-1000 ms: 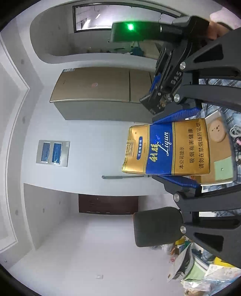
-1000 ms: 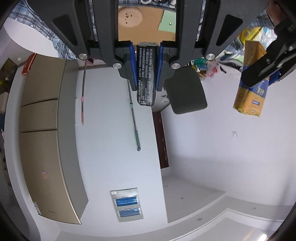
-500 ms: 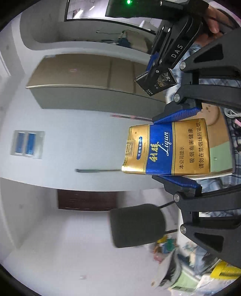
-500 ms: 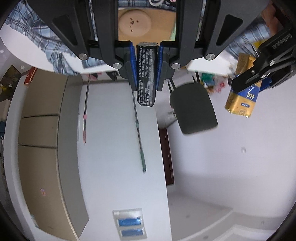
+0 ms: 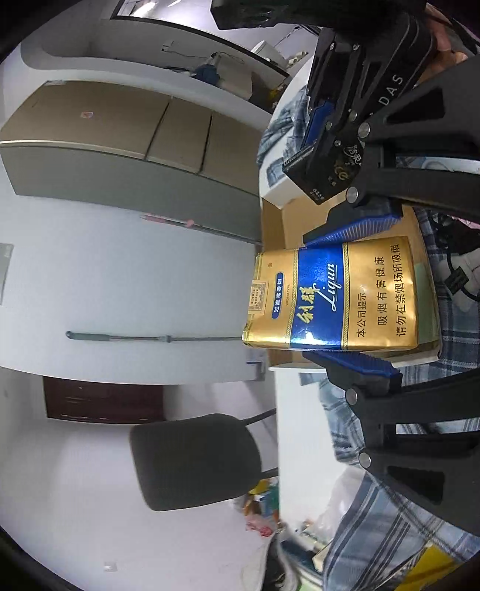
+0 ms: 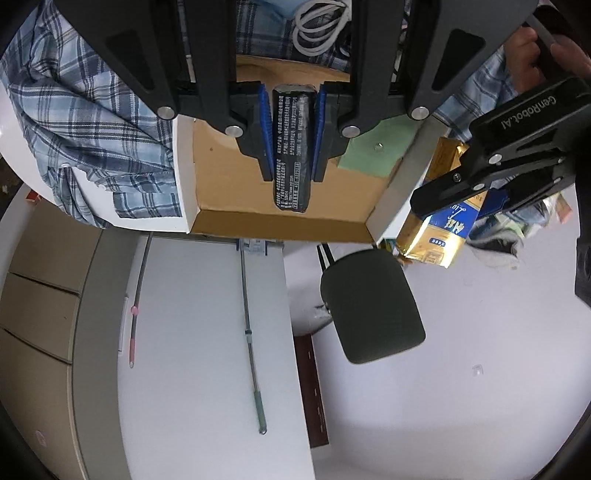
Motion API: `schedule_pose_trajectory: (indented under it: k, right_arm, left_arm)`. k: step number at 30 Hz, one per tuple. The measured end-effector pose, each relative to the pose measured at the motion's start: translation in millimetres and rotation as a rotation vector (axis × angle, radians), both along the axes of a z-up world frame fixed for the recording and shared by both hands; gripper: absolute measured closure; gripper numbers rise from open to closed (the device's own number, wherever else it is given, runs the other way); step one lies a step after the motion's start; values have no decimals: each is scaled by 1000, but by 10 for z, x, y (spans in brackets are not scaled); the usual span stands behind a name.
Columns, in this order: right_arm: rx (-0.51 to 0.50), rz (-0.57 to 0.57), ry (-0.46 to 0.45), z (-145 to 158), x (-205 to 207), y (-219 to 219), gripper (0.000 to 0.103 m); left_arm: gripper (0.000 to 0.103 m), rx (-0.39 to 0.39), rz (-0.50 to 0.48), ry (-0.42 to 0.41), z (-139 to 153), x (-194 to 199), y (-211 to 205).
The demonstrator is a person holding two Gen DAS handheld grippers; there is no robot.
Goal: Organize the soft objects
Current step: 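Lower both items into the box and open both grippers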
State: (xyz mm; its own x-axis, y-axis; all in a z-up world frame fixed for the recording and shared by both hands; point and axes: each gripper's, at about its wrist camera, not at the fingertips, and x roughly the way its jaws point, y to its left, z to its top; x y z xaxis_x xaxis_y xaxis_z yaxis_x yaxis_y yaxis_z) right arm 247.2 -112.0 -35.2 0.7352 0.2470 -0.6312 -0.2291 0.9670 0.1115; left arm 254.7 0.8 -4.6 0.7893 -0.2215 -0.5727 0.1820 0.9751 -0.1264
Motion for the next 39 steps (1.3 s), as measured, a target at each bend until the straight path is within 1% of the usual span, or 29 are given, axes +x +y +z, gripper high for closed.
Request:
schedule_pose_trajectory:
  k: [5,9,13,16,18,21,23,25,29,30,31,32,33,34,35,36,39]
  right_arm:
    - [-11,-4,21,-59,18,29,86]
    - [-19,-8,37,-116,41,39,86]
    - [-19,-19,51,-166,98,2,86]
    - [-20,-26,67,-223,146,-22,86]
    - [-5,-22,85,-263,172,-40,86]
    - [60,22,119,-321,211,-80,86]
    - [75,15,125,-350,217,-104,86]
    - [91,34,125,-349,218,-108,86]
    - [89,29,127,-365,229,-117,85]
    - [87,24,135,-372,236,-119,83]
    - [84,17,138,-376,250,-128,78]
    - [78,10,138,-374,252,-123,70]
    - [67,0,134,-373,249,-127,64]
    - [53,-12,126,-366,245,-124,54]
    - [40,-22,113,-352,238,-125,50]
    - [30,-26,103,-334,236,-134,50]
    - [10,-31,86,-303,239,-154,50]
  left_arm:
    - [48,-9,-8,31,-95,80,2]
    - [48,-25,-20,51,-175,46,-6]
    - [48,-14,-19,61,-232,58,-30]
    - [48,-17,-22,86,-322,98,-29]
    - [48,-24,-26,103,-382,121,-29]
    - [48,-68,-34,123,-454,145,-19]
    - [48,-57,-30,131,-506,150,-44]
    - [48,-35,-33,129,-538,143,-81]
    - [48,-14,-24,127,-558,140,-137]
    - [47,-21,-24,128,-559,142,-135]
    - [46,-30,-22,127,-568,144,-133]
    - [44,-34,-19,128,-576,153,-134]
    - [37,-34,-13,130,-583,157,-133]
    - [33,-31,-7,130,-579,152,-126]
    - [26,-30,-1,126,-571,147,-115]
    - [23,-29,4,119,-562,142,-113]
    - [22,-49,5,106,-541,131,-86]
